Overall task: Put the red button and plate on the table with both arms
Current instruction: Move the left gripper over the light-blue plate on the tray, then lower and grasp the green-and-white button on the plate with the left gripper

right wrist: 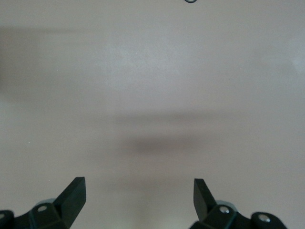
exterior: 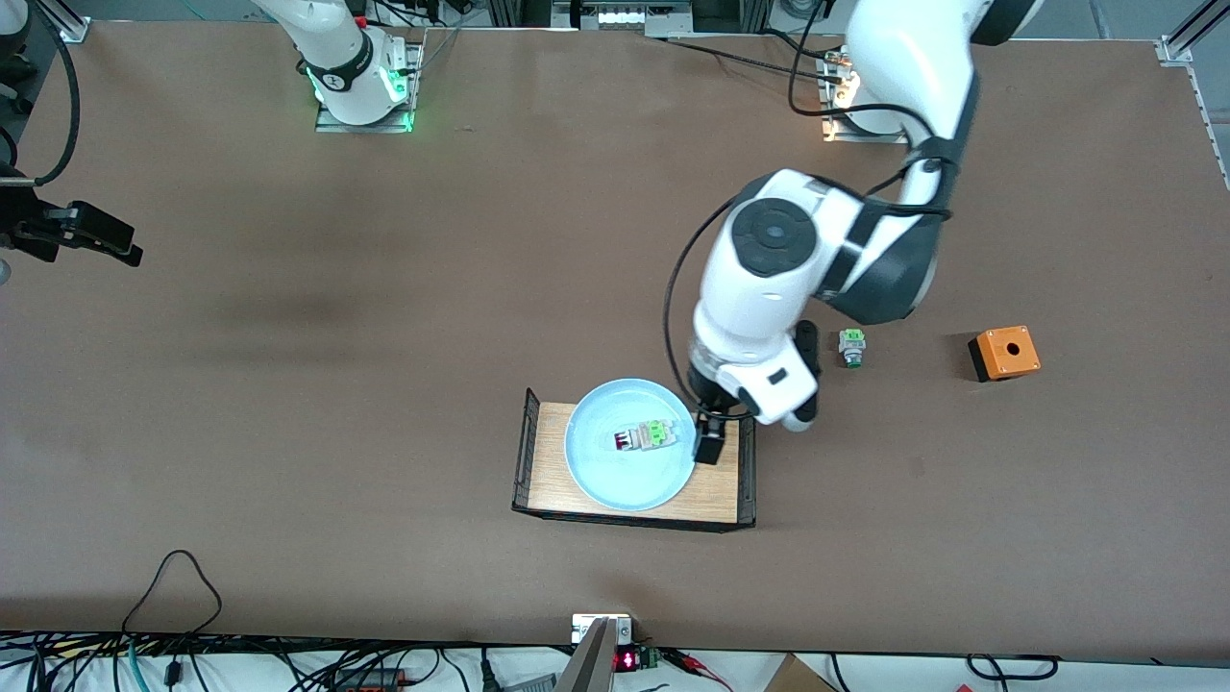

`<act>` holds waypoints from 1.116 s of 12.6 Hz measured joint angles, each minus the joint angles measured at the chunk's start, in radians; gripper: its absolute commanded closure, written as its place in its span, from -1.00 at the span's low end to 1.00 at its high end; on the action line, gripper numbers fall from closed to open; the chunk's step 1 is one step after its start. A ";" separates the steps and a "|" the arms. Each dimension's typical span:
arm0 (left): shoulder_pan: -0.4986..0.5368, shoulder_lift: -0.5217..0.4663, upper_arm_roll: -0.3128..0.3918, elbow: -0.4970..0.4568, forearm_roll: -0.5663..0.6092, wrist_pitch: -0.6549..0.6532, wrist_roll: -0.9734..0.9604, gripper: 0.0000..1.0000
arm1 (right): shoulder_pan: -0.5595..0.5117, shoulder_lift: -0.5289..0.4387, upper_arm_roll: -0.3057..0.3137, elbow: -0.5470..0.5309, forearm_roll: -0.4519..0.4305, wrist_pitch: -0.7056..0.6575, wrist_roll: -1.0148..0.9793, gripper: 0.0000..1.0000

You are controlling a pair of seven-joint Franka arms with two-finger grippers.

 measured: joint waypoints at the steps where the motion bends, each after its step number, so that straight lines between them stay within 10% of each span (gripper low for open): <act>1: -0.031 0.017 0.025 0.006 0.000 0.014 -0.012 -1.00 | 0.000 0.000 0.000 0.000 0.000 0.000 0.000 -1.00; 14: -0.114 0.163 0.105 0.093 0.000 0.081 -0.065 -0.95 | -0.008 0.000 -0.003 0.000 0.000 0.000 0.000 -1.00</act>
